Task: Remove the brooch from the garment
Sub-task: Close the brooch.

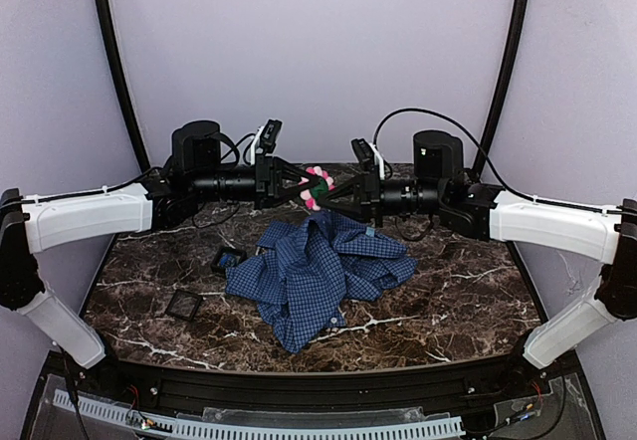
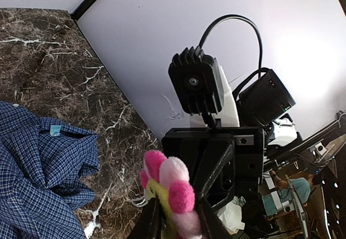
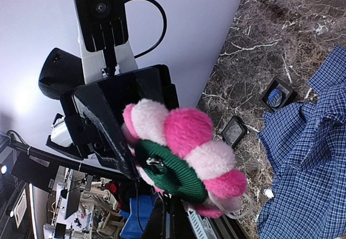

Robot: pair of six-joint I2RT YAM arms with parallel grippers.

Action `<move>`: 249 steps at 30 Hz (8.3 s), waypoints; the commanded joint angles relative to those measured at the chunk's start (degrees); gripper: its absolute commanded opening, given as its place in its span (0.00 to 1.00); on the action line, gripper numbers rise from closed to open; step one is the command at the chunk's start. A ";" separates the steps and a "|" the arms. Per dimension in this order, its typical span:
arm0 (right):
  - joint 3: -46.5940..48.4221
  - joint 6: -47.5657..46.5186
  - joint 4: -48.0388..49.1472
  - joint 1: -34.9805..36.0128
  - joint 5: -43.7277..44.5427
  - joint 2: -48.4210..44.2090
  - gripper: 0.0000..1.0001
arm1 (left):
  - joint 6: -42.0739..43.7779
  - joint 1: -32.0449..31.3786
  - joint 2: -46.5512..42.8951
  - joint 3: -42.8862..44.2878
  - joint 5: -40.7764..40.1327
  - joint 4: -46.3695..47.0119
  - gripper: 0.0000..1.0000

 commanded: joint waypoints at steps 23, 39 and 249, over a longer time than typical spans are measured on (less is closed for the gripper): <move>0.67 -7.42 -8.39 -3.72 2.98 -5.77 0.76 | -2.84 0.65 0.17 -0.15 5.18 7.04 0.01; 4.19 -8.82 -1.52 -3.78 -9.25 -1.85 0.35 | -5.59 0.64 1.58 -0.04 10.69 9.93 0.01; -1.00 -0.75 11.47 -3.68 -18.08 0.46 0.00 | 17.64 -6.36 -3.62 7.67 -4.78 -22.27 0.68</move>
